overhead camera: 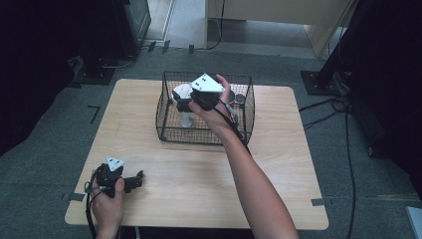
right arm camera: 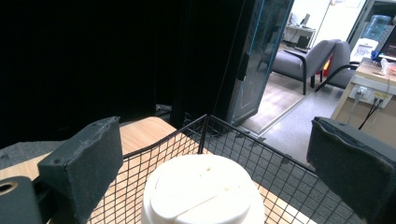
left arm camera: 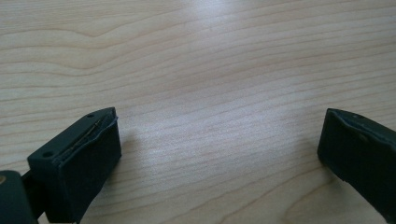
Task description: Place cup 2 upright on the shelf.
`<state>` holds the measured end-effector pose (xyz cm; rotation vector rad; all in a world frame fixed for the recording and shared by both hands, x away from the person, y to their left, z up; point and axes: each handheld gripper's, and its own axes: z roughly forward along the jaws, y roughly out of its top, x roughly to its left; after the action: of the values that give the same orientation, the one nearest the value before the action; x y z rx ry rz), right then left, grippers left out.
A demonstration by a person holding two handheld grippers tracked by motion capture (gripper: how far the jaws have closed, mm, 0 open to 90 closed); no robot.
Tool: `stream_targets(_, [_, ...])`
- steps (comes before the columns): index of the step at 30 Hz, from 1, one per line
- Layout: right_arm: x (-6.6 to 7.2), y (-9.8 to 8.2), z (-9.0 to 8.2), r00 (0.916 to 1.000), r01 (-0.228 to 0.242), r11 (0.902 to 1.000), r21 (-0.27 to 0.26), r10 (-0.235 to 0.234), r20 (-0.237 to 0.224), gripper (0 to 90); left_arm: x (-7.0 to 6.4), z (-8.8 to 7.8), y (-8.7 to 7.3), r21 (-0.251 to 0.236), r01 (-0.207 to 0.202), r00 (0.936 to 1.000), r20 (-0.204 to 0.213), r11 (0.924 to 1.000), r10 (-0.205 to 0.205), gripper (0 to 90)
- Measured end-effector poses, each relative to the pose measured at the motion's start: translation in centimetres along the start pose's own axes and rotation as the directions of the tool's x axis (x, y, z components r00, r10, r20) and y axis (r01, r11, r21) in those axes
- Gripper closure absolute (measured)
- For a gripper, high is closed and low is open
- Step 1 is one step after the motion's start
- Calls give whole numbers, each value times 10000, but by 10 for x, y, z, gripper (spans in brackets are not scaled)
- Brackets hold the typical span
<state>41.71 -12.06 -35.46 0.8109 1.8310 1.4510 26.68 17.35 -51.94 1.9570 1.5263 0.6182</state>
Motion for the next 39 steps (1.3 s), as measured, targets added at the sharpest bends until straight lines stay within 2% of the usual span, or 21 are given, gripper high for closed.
stream_targets(5, [-2,3,-15,9999,-107,9997,-217,105,-93,25,0,0,0,-6,0,10000,-5,10000,0,0])
stream_targets(14, [1,6,-41,9997,205,9994,-283,-202,106,17,0,0,0,-14,-2,10000,-8,10000,2,0])
stream_targets(28, [-6,-8,-78,9989,85,9998,-165,-77,461,15,0,0,0,-13,-3,10000,-5,10000,3,0])
stream_targets(39, [-13,-22,-106,9970,-210,9997,-145,220,745,15,0,0,0,-5,4,10000,-4,10000,-4,0])
